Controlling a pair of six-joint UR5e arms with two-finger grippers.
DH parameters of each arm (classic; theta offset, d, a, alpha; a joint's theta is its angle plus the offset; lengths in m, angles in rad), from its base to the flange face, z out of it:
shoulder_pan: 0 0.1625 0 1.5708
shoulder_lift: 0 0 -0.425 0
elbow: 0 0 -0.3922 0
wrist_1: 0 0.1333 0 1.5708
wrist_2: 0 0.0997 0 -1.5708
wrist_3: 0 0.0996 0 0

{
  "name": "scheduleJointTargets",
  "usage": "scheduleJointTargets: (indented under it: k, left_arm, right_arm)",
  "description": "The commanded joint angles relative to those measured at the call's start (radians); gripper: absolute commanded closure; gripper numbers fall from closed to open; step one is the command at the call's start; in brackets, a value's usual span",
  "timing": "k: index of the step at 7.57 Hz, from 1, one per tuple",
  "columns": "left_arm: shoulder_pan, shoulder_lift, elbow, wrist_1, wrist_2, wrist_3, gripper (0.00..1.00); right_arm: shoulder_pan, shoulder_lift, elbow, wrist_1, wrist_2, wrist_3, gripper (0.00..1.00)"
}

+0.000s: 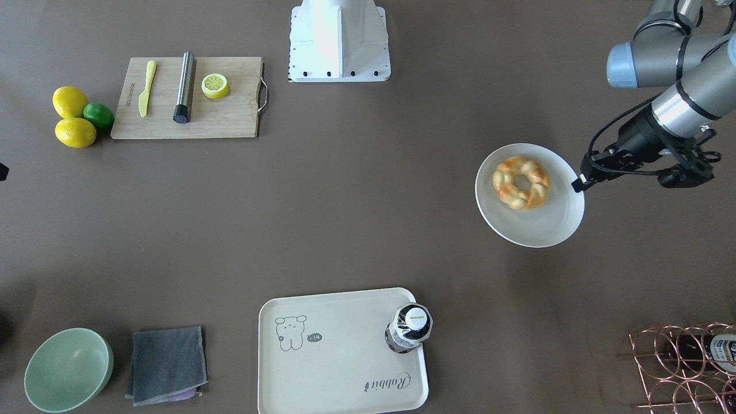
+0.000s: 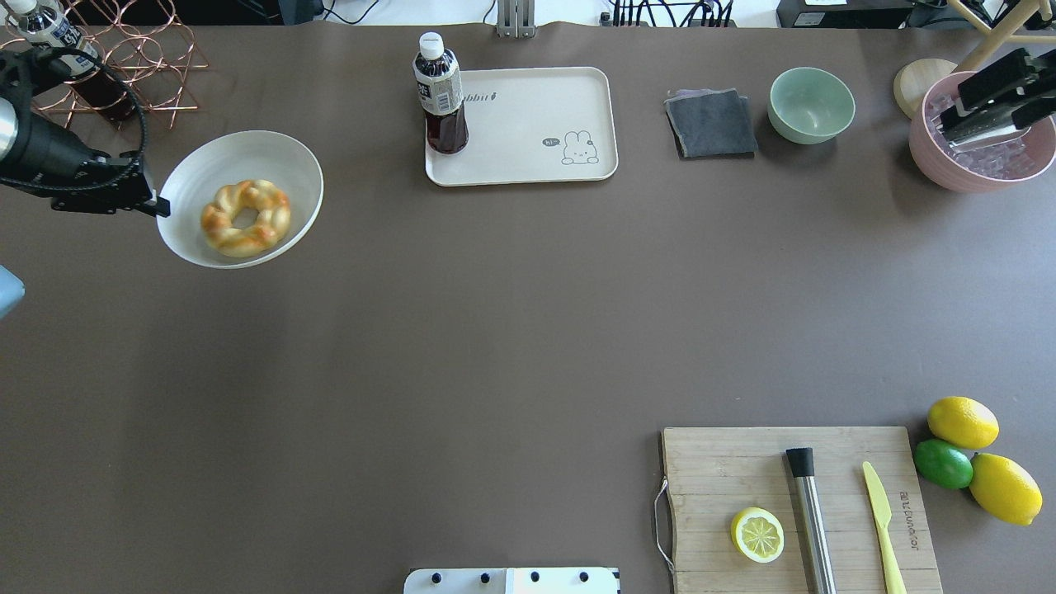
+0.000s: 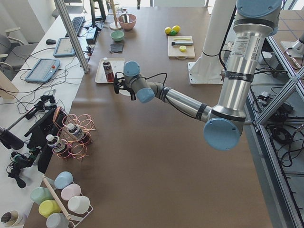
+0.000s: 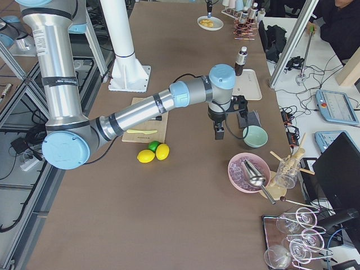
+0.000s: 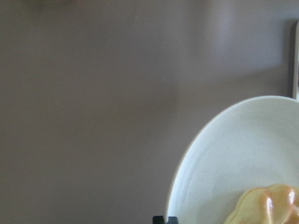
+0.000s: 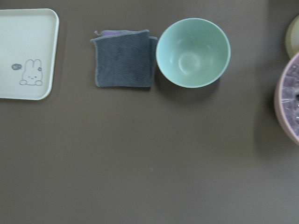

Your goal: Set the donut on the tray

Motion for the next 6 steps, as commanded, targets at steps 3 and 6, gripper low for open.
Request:
scheduleJointTargets:
  k: [3, 6]
  left_arm:
    - [0.260, -0.167, -0.076, 0.103, 0.243, -0.286, 1.00]
    - [0.425, -0.360, -0.154, 0.404, 0.411, -0.376, 1.00]
  right_arm:
    - [-0.308, 0.209, 0.045, 0.029, -0.138, 0.447, 0.00]
    - [-0.443, 0.263, 0.047, 0.029, -0.182, 0.523, 0.00]
